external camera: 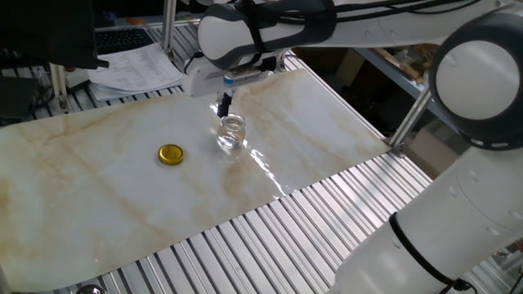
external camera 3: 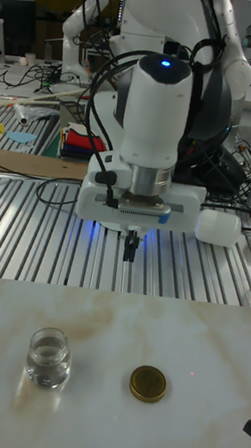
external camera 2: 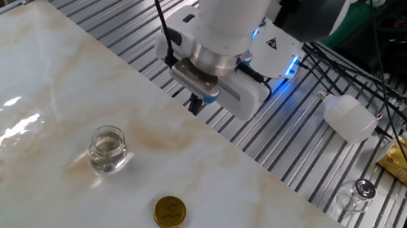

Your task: Screw the lid onto the jar

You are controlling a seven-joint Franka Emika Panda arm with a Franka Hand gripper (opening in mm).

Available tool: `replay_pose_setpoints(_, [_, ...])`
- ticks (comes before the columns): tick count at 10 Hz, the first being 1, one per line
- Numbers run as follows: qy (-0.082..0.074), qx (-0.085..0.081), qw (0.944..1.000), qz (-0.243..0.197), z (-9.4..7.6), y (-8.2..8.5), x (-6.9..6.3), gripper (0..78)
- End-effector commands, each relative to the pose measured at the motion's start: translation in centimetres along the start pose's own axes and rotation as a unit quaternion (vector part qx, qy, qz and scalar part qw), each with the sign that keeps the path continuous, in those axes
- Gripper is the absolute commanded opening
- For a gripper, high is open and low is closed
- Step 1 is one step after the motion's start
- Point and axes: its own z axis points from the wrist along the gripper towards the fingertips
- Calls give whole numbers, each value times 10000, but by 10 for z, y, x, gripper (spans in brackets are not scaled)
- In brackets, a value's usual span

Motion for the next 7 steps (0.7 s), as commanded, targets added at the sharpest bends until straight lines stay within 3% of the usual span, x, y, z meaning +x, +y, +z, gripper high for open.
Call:
replay_pose_setpoints(1, [-55,1,10000,-7,4,0,-1,0])
replay_pose_setpoints(3, [-117,5,9999,78,7,0,-1,0])
replay_pose_setpoints(7, [-85,-51,9997,222,7,0,-1,0])
